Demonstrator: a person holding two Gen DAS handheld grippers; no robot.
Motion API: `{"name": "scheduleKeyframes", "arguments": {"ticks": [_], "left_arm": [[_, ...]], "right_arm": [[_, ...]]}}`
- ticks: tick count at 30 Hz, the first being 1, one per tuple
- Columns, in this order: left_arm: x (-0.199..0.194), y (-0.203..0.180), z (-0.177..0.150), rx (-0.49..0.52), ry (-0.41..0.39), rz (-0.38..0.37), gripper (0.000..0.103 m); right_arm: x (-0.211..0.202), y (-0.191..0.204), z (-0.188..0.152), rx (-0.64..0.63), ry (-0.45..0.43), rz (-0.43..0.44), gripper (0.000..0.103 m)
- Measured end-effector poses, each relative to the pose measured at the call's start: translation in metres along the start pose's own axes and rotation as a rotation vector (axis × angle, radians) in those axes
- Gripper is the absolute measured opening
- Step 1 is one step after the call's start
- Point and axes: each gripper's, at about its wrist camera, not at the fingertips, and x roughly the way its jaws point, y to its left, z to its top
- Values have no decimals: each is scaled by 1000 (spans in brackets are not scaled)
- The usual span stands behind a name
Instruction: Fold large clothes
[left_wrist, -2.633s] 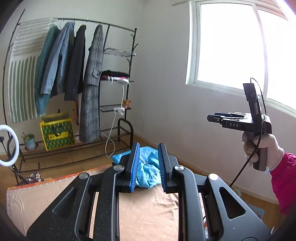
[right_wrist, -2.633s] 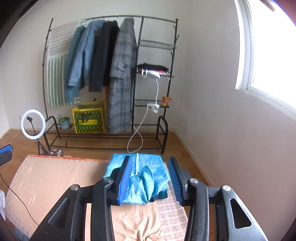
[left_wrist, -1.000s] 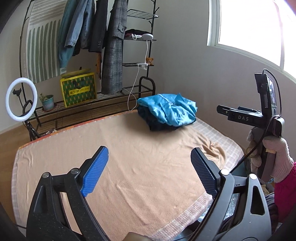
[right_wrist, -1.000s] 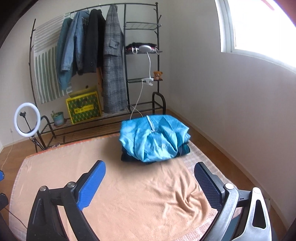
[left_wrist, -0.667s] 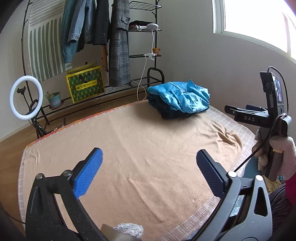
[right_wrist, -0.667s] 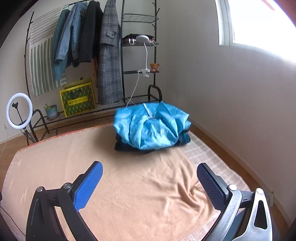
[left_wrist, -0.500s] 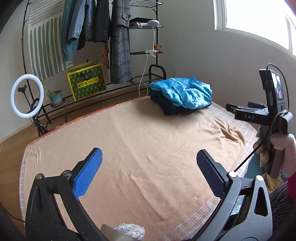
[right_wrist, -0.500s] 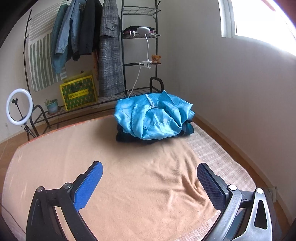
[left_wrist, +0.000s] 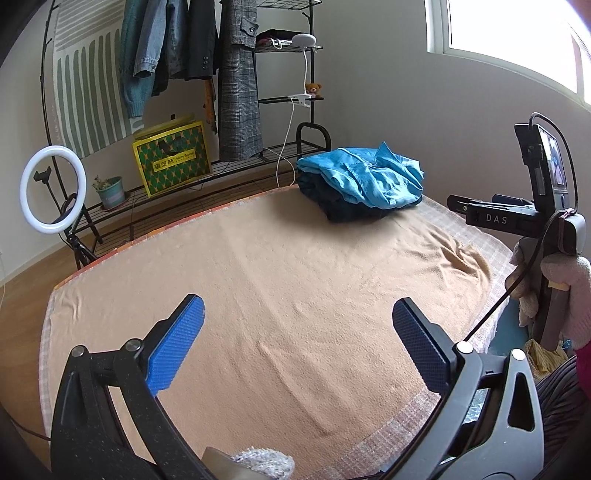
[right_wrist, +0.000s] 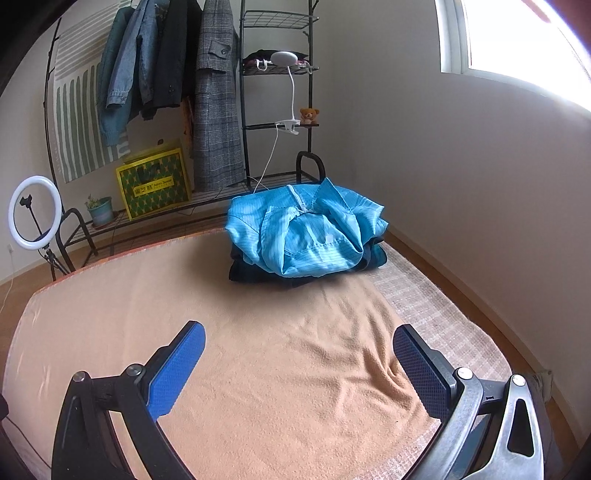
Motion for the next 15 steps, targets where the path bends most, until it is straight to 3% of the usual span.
{"name": "scheduleKeyframes", "arguments": {"ticks": [15], "left_arm": [[-7,2,-1,-21,-6,-11,103]], "right_arm": [[1,7,1,-8,-2,10,103]]}}
